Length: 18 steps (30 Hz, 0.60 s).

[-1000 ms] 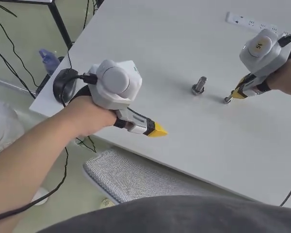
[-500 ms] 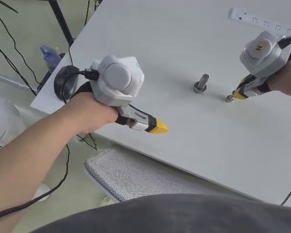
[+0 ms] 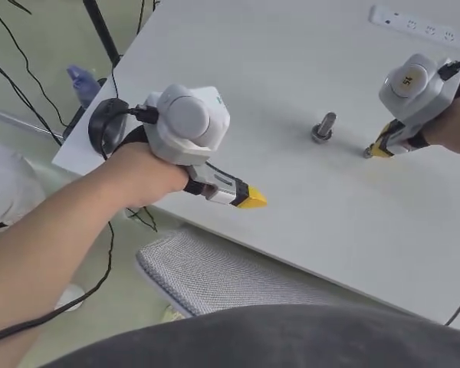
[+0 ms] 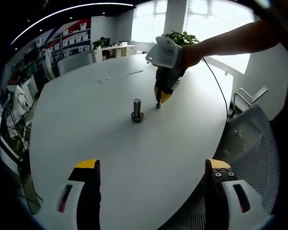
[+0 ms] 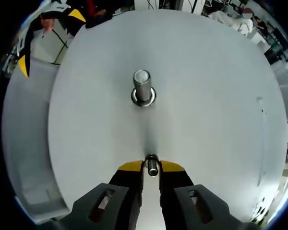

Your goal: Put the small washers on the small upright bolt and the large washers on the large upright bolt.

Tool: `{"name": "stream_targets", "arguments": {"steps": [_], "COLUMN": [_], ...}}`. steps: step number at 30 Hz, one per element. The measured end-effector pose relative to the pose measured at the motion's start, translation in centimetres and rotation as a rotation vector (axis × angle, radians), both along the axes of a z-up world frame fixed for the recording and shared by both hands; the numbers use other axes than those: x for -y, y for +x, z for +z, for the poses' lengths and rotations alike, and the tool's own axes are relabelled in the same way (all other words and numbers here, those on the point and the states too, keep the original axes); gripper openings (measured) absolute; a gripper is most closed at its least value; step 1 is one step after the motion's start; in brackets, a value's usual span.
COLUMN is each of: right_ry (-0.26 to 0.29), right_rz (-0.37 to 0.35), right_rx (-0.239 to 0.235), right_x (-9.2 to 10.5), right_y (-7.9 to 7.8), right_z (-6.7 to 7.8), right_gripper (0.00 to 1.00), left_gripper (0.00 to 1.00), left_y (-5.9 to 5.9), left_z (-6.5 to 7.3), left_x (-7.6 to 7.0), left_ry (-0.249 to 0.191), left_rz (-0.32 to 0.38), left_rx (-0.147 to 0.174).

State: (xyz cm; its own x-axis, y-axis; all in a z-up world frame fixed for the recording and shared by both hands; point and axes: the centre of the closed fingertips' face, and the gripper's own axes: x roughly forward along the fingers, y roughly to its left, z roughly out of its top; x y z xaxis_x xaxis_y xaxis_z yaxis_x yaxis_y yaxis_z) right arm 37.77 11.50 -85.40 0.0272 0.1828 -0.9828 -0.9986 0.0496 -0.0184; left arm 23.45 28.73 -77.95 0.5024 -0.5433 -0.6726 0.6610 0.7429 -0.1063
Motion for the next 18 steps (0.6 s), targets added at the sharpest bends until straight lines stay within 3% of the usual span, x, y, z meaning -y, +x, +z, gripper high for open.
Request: {"name": "stream_targets", "arguments": {"steps": [18], "right_ry": [-0.01], "right_rz": [0.007], "right_rx": [0.002], "right_x": [0.22], "right_y": [-0.27], "right_z": [-0.57], "right_gripper": [0.12], "left_gripper": [0.88], "left_y": [-0.51], "left_z": [-0.56], "left_x": [0.02], "left_ry": [0.007], "left_rz": [-0.005], "left_rx": [-0.021]}}
